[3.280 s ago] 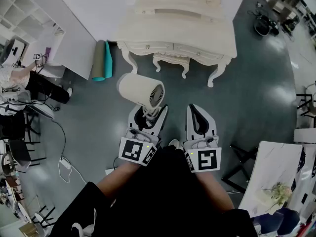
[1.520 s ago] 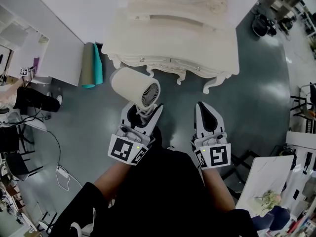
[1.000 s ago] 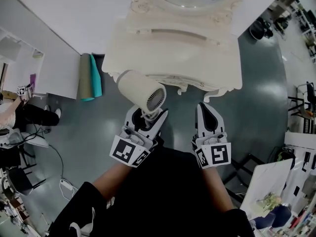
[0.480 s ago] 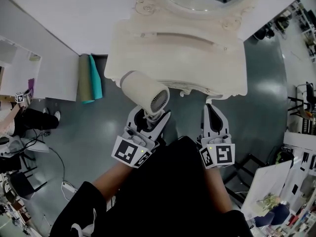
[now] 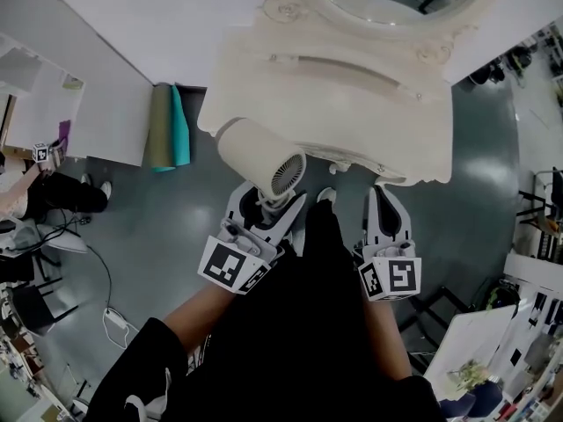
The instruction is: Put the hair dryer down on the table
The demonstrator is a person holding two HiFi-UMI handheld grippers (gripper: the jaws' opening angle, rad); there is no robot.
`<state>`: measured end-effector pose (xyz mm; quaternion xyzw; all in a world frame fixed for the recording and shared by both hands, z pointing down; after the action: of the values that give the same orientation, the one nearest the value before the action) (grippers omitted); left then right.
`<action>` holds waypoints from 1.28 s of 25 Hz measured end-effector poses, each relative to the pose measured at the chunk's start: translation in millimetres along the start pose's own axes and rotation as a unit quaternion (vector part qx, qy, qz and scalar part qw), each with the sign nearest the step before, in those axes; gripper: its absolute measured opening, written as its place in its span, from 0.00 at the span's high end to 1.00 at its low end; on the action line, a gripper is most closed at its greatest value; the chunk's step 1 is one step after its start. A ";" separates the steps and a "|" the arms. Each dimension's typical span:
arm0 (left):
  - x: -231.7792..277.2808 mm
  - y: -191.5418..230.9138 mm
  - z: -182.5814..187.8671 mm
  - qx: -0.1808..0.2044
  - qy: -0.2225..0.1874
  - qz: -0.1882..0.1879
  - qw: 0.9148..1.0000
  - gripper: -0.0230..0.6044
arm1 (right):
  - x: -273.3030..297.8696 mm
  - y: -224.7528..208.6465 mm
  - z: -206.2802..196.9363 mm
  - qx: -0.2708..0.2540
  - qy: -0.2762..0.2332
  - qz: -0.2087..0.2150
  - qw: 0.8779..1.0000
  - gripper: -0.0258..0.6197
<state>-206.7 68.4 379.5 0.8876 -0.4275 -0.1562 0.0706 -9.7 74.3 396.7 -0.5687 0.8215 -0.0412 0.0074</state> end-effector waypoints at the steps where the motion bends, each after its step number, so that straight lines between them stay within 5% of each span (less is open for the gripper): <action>1: 2.3 1.4 0.6 0.003 -0.001 0.004 1.000 0.57 | 1.6 -1.6 1.3 0.000 -0.003 0.003 1.000 0.93; 7: 24.0 10.7 4.3 0.013 -0.003 0.015 1.000 0.57 | 21.1 -17.4 8.5 -0.020 -0.018 0.009 1.000 0.93; 28: 165.0 -2.3 -20.0 0.038 0.024 0.038 0.998 0.57 | 82.7 -139.3 1.6 0.070 -0.022 0.002 0.997 0.93; 32: 183.3 -4.7 -32.5 0.041 0.046 0.038 0.997 0.57 | 90.9 -145.6 13.4 0.084 -0.055 0.022 0.995 0.93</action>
<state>-84.8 -72.1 369.1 0.8793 -0.4630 -0.0949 0.0594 94.9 -62.4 397.6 -0.5494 0.8256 -0.0789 0.1014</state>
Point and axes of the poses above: the fingertips, and each gripper's own axes: x forward along the fingers, y to its left, z out of its top, the point moved 4 cm from there along -x, backward along the fingers, and after that the axes turned 7 degrees about -y, right-handed, at the moved point
